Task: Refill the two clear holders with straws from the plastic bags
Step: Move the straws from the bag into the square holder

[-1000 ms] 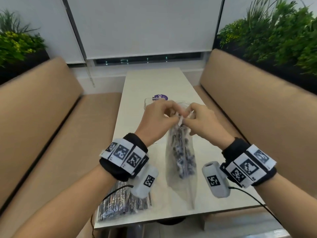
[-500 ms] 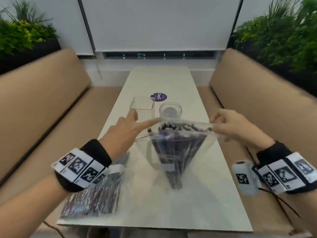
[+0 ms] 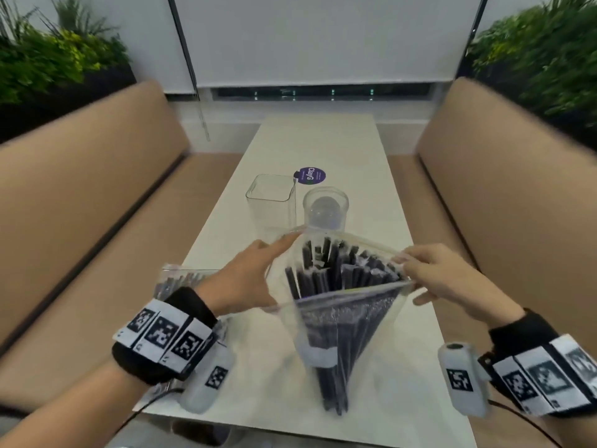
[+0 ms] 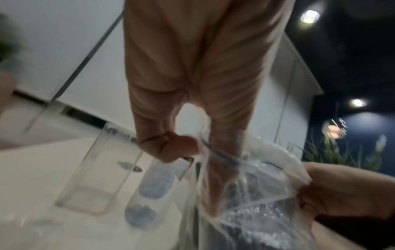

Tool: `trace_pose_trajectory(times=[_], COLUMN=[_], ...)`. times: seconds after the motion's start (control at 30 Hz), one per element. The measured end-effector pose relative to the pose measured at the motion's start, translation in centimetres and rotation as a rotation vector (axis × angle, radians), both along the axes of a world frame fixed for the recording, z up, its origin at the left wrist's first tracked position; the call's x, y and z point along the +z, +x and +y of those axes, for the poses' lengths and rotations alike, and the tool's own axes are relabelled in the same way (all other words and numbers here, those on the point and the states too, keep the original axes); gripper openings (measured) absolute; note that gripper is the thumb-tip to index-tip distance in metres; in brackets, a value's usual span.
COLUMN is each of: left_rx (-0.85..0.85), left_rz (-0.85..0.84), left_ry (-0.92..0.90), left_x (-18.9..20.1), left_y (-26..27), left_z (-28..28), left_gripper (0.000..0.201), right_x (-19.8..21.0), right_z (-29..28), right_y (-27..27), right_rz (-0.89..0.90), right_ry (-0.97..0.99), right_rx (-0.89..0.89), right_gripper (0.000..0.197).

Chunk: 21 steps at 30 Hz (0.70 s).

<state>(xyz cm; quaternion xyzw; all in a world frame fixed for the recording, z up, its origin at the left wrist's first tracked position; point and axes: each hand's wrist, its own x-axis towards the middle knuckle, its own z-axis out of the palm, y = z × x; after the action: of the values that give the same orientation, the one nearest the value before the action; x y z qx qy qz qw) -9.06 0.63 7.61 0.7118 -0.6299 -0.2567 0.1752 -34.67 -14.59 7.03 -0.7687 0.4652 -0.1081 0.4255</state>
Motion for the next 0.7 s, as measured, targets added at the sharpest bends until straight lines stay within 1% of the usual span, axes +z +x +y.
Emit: trace_pose_trajectory(times=[0.07, 0.1, 0.17, 0.23, 0.3, 0.33, 0.4, 0.47, 0.53, 0.6, 0.67, 0.7], left_rx=[-0.053, -0.062, -0.052, -0.024, -0.009, -0.004, 0.009, 0.018, 0.0, -0.026, -0.012, -0.001], left_rz=[0.213, 0.274, 0.355, 0.409, 0.425, 0.415, 0.341, 0.295, 0.328, 0.338, 0.333, 0.307], left_ry=[0.006, -0.003, -0.062, -0.122, -0.189, -0.223, -0.284, -0.318, -0.328, -0.336, -0.343, -0.351], left_x=[-0.9, -1.1, -1.4, -1.1, -0.9, -0.8, -1.1, -1.6, -2.1, -2.5, -2.2, -2.1], left_y=[-0.3, -0.5, -0.4, 0.1, 0.5, 0.5, 0.5, 0.2, -0.2, -0.4, 0.1, 0.5], left_z=[-0.2, -0.3, -0.6, -0.4, 0.1, 0.5, 1.0, 0.9, 0.2, -0.5, -0.6, -0.6], left_gripper=[0.131, 0.134, 0.133, 0.126, 0.12, 0.117, 0.114, 0.115, 0.118, 0.122, 0.126, 0.128], right_x=[-0.5, -0.4, 0.2, 0.7, 0.8, 0.5, -0.1, -0.4, -0.5, -0.9, -0.9, -0.8], right_z=[0.8, 1.1, 1.6, 1.9, 2.2, 2.5, 3.4, 4.5, 5.5, 5.6, 4.8, 4.1], right_y=[0.6, 1.0, 1.6, 1.6, 1.5, 1.6, 2.2, 3.4, 4.9, 5.7, 5.5, 5.1], right_rz=[-0.056, -0.081, -0.154, -0.302, -0.451, -0.492, -0.529, -0.56, -0.557, -0.514, -0.513, -0.547], right_ry=[0.144, 0.185, 0.172, 0.105, 0.048, 0.026, -0.009, -0.009, 0.062, 0.087, 0.009, -0.034], right_rx=[0.074, 0.111, 0.116, 0.039, -0.081, -0.132, -0.179, -0.15, -0.063, -0.017, -0.056, -0.097], right_gripper=[0.03, 0.034, 0.044, 0.052, 0.052, 0.051, 0.049, 0.04, 0.029, 0.03, 0.03, 0.028])
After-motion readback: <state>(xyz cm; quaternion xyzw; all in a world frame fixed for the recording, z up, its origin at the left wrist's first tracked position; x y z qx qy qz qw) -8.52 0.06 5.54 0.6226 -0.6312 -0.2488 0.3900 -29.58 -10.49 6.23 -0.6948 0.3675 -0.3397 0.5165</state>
